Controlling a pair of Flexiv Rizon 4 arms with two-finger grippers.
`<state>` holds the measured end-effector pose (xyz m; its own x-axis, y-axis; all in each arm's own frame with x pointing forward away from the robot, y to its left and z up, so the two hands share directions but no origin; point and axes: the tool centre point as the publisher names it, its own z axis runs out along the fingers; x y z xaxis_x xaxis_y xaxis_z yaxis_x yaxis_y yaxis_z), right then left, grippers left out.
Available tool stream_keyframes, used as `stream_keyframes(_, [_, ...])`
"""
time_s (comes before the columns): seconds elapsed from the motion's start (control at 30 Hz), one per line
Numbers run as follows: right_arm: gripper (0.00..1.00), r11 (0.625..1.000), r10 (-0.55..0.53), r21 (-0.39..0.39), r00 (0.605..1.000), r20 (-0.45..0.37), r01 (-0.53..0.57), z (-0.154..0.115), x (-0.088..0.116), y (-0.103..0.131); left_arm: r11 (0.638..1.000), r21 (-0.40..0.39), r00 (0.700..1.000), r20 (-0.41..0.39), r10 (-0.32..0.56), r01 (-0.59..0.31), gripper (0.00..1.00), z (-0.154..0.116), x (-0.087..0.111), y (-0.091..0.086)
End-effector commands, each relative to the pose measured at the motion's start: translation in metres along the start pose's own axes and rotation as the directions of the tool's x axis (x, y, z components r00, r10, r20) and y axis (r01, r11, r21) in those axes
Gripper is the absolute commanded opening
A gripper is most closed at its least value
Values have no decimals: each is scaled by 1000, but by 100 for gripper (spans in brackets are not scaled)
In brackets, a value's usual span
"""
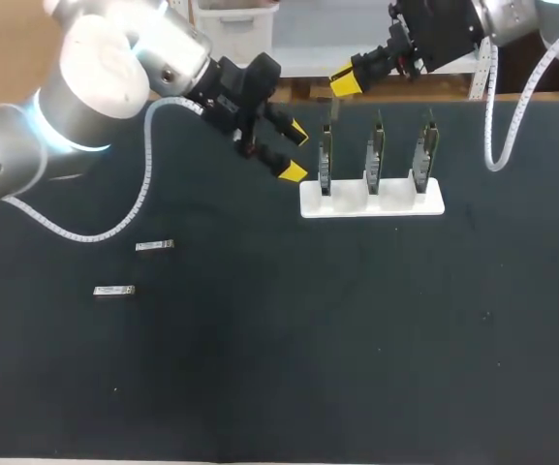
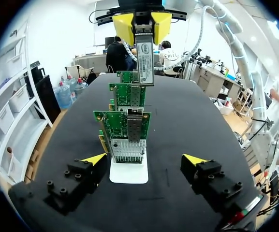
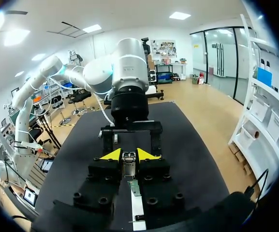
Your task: Pick up the optical module with the left hand, and insert it into the network port with the right hand.
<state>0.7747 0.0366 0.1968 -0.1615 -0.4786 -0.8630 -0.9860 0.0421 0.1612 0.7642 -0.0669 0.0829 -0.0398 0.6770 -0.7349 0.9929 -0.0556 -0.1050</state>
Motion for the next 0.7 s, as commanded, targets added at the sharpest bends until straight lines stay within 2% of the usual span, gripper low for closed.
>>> stream_keyframes(0.03, [0,1000,2,-6,1000,2,-2,0,0,-2,1000,8,1000,-4,2,-2,100,3,-2,2])
stream_keyframes(0.7, [0,998,-55,-21,997,-55,54,9,8,-3,1000,23,1000,-11,13,-13,100,5,-3,1])
